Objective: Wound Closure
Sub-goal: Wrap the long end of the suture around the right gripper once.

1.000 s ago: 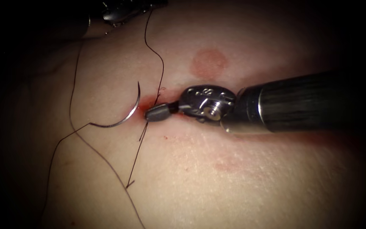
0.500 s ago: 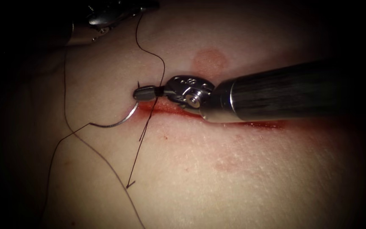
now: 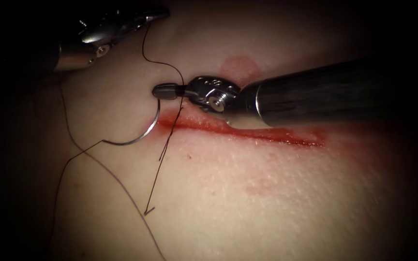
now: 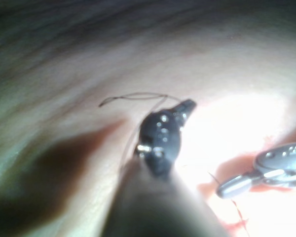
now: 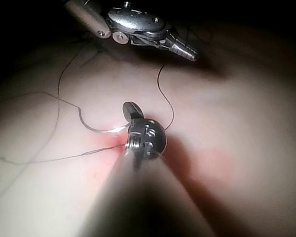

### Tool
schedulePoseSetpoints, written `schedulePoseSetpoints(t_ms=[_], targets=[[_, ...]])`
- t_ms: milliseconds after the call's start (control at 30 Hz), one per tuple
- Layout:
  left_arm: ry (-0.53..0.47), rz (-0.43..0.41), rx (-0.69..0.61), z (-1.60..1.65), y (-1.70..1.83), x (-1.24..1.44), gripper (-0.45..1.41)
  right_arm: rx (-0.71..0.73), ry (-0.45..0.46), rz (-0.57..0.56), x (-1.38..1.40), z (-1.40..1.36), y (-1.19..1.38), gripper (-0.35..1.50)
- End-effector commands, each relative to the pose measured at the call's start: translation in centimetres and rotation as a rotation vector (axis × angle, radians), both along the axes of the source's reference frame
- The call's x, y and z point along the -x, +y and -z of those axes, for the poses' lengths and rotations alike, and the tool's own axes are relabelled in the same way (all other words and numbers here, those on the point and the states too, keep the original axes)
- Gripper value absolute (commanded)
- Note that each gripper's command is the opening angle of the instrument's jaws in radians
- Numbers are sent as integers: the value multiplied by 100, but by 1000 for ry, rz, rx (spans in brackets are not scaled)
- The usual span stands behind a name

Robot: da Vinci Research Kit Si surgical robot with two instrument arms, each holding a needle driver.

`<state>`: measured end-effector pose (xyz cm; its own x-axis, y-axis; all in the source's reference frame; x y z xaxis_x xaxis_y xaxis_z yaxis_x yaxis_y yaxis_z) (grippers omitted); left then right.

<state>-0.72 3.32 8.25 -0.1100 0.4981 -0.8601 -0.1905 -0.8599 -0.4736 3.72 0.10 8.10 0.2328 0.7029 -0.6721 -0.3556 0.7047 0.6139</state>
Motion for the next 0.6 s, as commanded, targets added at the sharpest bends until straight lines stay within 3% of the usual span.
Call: schedulePoseSetpoints(t_ms=[33, 600], targets=[[-10, 2, 0, -3, 0, 4, -35, 1, 6, -3, -7, -7, -2, -35], [-137, 24, -13, 60, -31, 4, -35, 27, -58, -93, -17, -35, 10, -35]])
